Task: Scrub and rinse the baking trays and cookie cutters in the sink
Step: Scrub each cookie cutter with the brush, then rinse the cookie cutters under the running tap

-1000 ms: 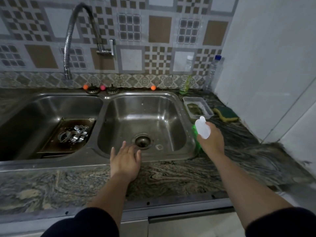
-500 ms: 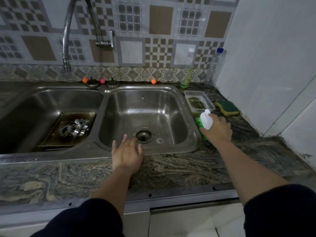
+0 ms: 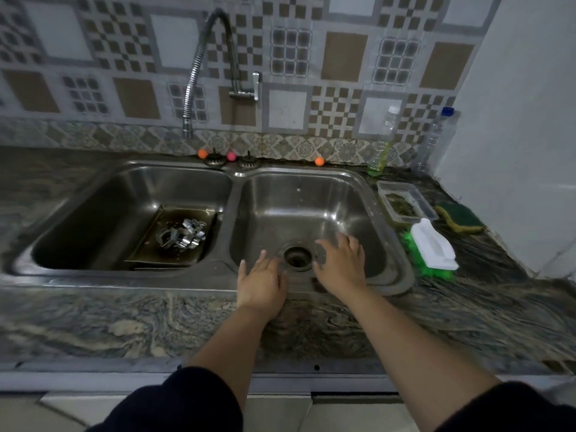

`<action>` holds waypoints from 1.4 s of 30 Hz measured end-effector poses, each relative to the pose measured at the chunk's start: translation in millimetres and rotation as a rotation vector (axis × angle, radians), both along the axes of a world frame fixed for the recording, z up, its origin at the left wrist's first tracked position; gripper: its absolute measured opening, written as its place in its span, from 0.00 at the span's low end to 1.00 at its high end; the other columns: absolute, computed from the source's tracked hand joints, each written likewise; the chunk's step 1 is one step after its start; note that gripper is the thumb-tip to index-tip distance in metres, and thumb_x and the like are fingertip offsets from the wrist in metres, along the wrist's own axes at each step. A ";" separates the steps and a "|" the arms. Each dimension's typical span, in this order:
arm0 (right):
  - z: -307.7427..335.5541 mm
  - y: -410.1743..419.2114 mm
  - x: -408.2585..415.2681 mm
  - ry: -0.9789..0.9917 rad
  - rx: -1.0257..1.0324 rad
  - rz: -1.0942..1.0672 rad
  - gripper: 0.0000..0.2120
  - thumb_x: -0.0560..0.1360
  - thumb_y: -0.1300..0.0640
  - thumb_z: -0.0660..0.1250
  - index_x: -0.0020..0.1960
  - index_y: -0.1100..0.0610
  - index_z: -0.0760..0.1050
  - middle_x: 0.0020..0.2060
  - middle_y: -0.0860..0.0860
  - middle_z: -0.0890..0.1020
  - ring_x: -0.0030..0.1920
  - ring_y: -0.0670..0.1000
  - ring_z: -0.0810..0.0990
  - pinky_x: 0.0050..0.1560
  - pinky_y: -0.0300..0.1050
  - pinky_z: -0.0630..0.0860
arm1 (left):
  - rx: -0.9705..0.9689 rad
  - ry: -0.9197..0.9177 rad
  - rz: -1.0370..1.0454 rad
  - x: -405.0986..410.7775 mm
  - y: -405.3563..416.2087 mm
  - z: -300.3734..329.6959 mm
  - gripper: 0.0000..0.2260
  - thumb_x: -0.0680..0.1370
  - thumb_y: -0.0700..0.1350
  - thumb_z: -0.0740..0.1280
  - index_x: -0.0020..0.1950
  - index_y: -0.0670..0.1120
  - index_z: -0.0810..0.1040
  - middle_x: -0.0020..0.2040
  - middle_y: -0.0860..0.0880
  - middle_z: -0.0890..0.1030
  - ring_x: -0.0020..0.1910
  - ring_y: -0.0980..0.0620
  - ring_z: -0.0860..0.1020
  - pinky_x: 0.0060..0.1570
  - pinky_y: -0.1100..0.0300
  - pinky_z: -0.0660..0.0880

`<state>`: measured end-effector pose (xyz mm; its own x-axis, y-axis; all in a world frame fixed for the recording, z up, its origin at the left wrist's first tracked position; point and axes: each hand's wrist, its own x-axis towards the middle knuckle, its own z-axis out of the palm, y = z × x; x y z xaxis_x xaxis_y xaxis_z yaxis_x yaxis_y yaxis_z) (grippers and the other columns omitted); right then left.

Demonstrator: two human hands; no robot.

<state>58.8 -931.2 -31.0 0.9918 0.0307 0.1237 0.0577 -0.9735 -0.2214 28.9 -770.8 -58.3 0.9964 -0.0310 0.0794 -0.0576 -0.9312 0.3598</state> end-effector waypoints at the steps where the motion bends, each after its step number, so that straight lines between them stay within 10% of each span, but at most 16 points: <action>1: -1.6 14.0 2.4 0.013 0.003 0.028 0.24 0.77 0.45 0.62 0.71 0.46 0.65 0.73 0.54 0.61 0.74 0.58 0.53 0.73 0.56 0.54 | -0.020 -0.017 0.020 3.2 14.7 1.8 0.20 0.82 0.52 0.51 0.73 0.50 0.65 0.74 0.51 0.66 0.77 0.57 0.52 0.74 0.49 0.47; 9: 0.2 135.2 50.3 0.069 0.089 0.111 0.24 0.77 0.48 0.62 0.72 0.45 0.63 0.74 0.53 0.61 0.75 0.57 0.53 0.73 0.54 0.57 | -0.145 -0.200 0.185 61.4 161.5 43.0 0.20 0.82 0.48 0.55 0.74 0.48 0.63 0.75 0.50 0.64 0.77 0.53 0.54 0.75 0.49 0.52; 24: 89.4 208.8 175.4 -0.158 0.362 0.007 0.22 0.77 0.55 0.65 0.70 0.52 0.68 0.67 0.55 0.72 0.68 0.59 0.68 0.67 0.52 0.67 | -0.437 -0.457 -0.191 214.8 228.9 167.0 0.27 0.82 0.51 0.55 0.77 0.61 0.45 0.72 0.45 0.66 0.69 0.47 0.67 0.65 0.50 0.66; 32: 139.9 196.3 265.8 -0.172 0.572 -0.070 0.22 0.81 0.59 0.57 0.74 0.48 0.63 0.69 0.53 0.71 0.58 0.55 0.77 0.47 0.42 0.72 | -0.602 -0.352 -0.301 251.2 215.4 178.5 0.27 0.83 0.50 0.53 0.71 0.72 0.41 0.41 0.47 0.81 0.37 0.50 0.80 0.45 0.45 0.79; 42: 171.1 204.0 403.5 -0.205 0.848 -0.023 0.25 0.81 0.64 0.55 0.77 0.53 0.57 0.72 0.53 0.68 0.71 0.55 0.68 0.66 0.41 0.64 | -0.590 -0.668 -0.304 268.3 200.9 159.3 0.25 0.82 0.49 0.50 0.72 0.69 0.41 0.25 0.54 0.67 0.23 0.56 0.68 0.27 0.63 0.69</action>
